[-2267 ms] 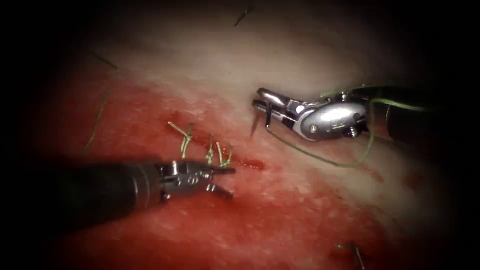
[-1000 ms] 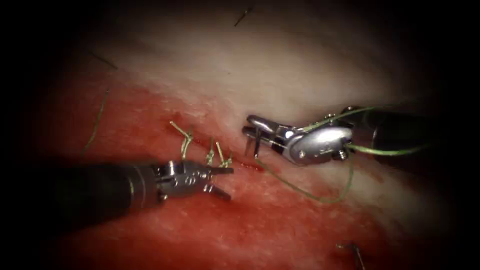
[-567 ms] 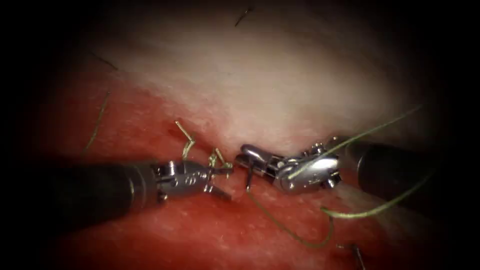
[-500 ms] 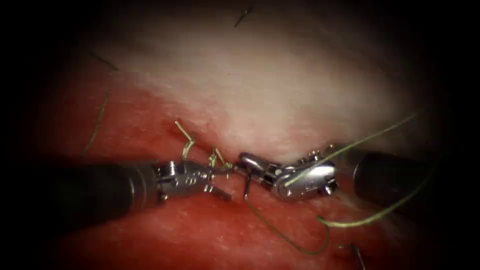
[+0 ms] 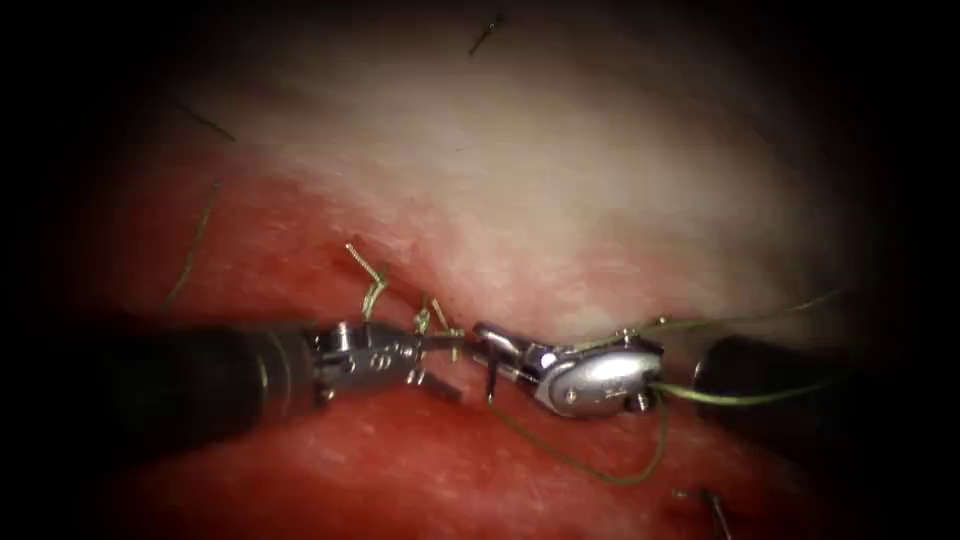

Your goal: Wound Closure

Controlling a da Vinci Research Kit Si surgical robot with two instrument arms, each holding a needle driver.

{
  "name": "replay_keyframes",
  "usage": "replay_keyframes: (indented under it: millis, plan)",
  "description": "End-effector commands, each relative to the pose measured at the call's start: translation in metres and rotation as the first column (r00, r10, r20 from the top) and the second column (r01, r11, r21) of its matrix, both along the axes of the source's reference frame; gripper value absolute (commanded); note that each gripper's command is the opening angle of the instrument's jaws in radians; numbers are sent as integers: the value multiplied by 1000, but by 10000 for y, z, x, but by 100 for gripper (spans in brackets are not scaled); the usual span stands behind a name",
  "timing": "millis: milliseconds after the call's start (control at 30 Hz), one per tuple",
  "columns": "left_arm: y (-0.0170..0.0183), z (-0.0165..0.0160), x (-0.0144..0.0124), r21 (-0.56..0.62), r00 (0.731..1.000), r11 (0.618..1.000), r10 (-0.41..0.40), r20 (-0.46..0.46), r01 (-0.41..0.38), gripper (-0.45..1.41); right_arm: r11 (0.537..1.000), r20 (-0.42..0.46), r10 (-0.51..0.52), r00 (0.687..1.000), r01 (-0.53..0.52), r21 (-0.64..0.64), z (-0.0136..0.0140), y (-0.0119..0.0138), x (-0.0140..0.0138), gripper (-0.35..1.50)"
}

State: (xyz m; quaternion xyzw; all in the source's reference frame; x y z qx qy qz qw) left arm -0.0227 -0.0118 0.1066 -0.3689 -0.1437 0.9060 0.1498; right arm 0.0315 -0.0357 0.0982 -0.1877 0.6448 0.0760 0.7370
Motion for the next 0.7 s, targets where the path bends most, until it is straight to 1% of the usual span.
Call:
replay_keyframes:
  millis: [33,100,133,167,300,500,533,700]
  plan:
    - [-2,7,-6,2,1000,1000,1,3,-1,20,1000,-3,1,1000,-1,-12,-1,7,7,-35]
    - [-3,6,-8,3,1000,1000,1,4,-1,20,999,0,16,1000,-16,-44,-15,21,6,-35]
    - [-4,5,-10,5,1000,1000,1,5,-1,20,997,3,34,999,-33,-76,-28,36,4,-35]
    - [-4,5,-10,5,1000,1000,1,5,-1,20,997,3,34,999,-33,-76,-28,36,4,-35]
    - [-5,4,-10,7,1000,1000,2,7,-2,20,993,2,55,998,-55,-109,-40,54,1,-35]
    - [-7,5,-12,8,1000,1000,4,10,-4,20,991,-6,63,998,-64,-119,-44,60,-1,-35]
    - [-11,8,-15,7,1000,1000,5,11,-5,20,990,-11,69,998,-70,-119,-49,65,-3,-35]
    - [-14,14,-20,10,1000,1000,9,18,-9,20,990,-18,69,997,-71,-118,-58,71,-3,-35]
